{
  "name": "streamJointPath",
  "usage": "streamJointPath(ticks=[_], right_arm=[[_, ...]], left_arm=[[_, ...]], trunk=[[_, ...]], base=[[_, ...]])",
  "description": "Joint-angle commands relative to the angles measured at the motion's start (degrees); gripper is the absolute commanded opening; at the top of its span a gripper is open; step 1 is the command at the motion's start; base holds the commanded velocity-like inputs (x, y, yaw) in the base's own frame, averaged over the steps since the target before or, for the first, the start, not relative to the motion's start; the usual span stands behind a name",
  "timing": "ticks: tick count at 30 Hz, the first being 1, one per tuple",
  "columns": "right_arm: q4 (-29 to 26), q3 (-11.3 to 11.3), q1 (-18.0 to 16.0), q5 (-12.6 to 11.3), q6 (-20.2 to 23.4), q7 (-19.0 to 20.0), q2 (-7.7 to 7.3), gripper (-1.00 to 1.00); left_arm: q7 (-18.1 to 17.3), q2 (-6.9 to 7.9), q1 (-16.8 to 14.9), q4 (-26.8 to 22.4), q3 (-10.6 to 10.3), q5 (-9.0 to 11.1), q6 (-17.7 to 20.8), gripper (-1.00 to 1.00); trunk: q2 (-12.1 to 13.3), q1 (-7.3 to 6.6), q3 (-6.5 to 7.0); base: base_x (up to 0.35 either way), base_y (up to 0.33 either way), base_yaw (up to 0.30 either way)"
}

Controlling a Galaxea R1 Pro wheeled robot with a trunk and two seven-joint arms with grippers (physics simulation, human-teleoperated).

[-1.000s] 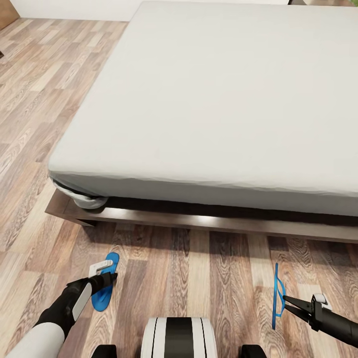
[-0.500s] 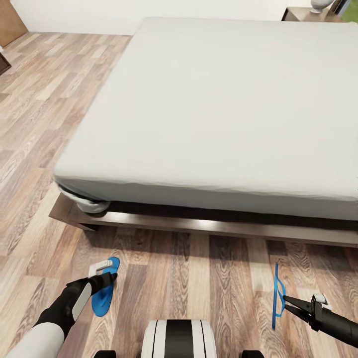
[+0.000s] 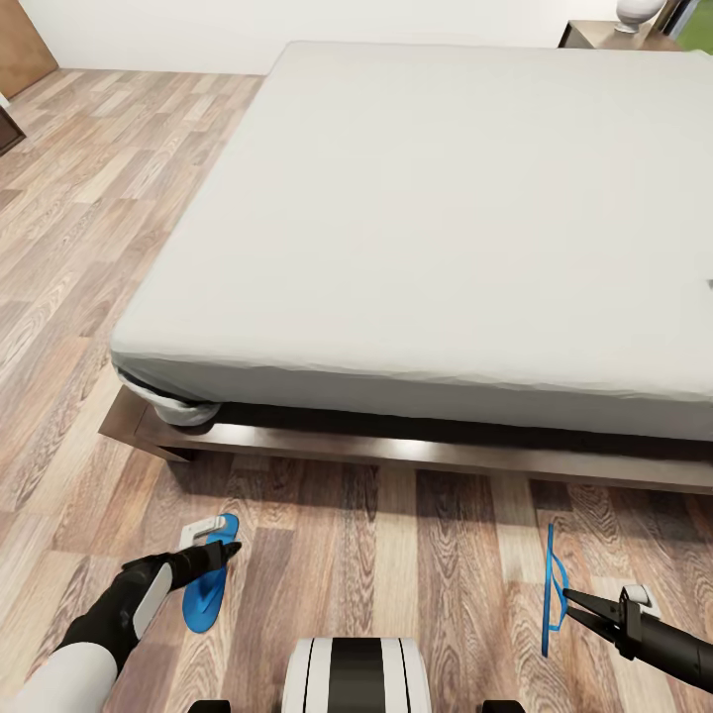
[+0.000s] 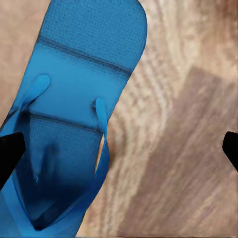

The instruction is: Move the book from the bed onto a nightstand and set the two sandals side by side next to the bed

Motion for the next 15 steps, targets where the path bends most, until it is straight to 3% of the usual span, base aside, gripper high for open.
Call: streamJointPath(ticks=[1, 3, 6, 9, 10, 12, 15], right_arm=[[0.01, -0.05, -0.01, -0.02, 0.61, 0.20, 0.00, -1.00], [0.01, -0.05, 0.00, -0.01, 0.61, 0.20, 0.00, -1.00], [0.01, -0.05, 0.00, 0.00, 0.61, 0.20, 0.00, -1.00], [0.01, -0.06, -0.02, 0.00, 0.60, 0.20, 0.00, -1.00], [0.01, -0.06, -0.03, 0.00, 0.58, 0.20, 0.00, -1.00], [0.01, -0.03, -0.01, 0.00, 0.44, 0.20, 0.00, -1.00], [-0.01, -0.05, 0.01, 0.04, 0.34, 0.20, 0.01, -1.00]], left_arm=[[-1.88, 0.44, -0.01, -0.06, 0.22, 0.32, 0.66, 1.00], [-7.69, 2.18, -0.02, -0.11, 0.31, 0.31, 1.08, 1.00], [-11.35, 3.69, -0.02, -0.11, 0.33, 0.39, 1.24, 1.00], [-17.41, 6.18, -0.03, -0.08, 0.57, 0.96, 1.39, 1.00], [-18.72, 6.49, -0.03, -0.08, 0.65, 1.13, 1.41, 1.00], [-26.18, 7.45, 0.00, -0.02, 0.83, 1.68, 1.45, 1.00], [-29.52, 7.82, 0.04, 0.00, 0.86, 1.80, 1.46, 1.00]], trunk=[[-0.01, -0.01, -0.03], [-0.01, -0.01, -0.03], [-0.01, -0.01, -0.03], [-0.01, -0.01, -0.03], [-0.01, -0.01, -0.03], [-0.01, -0.01, -0.03], [-0.01, -0.01, -0.03]], base=[[0.000, 0.000, 0.000], [0.000, 0.000, 0.000], [0.000, 0.000, 0.000], [0.000, 0.000, 0.000], [0.000, 0.000, 0.000], [0.000, 0.000, 0.000], [0.000, 0.000, 0.000]])
